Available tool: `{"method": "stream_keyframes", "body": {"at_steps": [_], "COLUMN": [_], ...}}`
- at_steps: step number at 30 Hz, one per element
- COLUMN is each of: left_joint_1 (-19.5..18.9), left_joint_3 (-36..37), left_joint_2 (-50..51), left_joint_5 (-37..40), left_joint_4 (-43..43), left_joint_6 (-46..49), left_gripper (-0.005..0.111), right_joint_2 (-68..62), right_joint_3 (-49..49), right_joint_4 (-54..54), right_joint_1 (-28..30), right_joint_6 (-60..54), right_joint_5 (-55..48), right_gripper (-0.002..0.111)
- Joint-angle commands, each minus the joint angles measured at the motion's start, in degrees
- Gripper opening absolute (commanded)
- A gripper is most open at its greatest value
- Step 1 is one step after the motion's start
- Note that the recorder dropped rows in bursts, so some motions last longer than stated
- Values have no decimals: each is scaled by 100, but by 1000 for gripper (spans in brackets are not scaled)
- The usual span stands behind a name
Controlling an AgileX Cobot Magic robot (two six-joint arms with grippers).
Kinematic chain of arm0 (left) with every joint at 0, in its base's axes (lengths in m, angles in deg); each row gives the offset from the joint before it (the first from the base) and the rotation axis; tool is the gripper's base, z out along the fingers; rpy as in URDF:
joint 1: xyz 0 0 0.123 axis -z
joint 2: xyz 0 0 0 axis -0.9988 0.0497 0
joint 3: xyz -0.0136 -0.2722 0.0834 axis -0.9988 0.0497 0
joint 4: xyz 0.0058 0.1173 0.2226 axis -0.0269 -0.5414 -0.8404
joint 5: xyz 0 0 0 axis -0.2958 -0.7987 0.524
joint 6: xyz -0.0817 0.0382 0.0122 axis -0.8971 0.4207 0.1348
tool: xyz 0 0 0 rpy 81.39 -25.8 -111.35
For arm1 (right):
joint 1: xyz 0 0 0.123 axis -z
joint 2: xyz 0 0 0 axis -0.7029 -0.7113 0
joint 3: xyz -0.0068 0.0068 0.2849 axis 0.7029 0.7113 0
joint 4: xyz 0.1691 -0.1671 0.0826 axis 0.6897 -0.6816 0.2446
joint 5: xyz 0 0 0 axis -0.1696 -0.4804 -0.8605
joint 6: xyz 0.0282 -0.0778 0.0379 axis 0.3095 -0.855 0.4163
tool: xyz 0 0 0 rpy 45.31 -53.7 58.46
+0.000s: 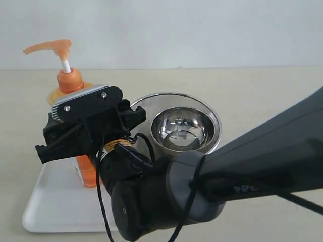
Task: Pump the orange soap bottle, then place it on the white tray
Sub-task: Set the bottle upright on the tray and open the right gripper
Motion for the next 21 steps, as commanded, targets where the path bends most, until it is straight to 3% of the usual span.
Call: {"method": "stream_keyframes", "body": {"at_steps": [1, 16, 21], "left_joint_1": [-10, -10, -10], "left_joint_3": [19, 19, 19], "left_joint_2": [-31, -31, -31], "left_joint_5": [50, 50, 50], "left_joint_4": [24, 24, 24], "left_joint_6": [-20, 3, 3], "left_gripper": [5, 5, 5], "right_joint_2": [182, 1128, 1314], "right_joint_3": [-24, -24, -24], "right_joint_4": [55, 347, 1072], "right_joint_1": [-9, -9, -9], "right_joint_6": [18, -228, -826], "right_joint_5": [112, -1282, -1543], "right_gripper": [81, 83, 105]}}
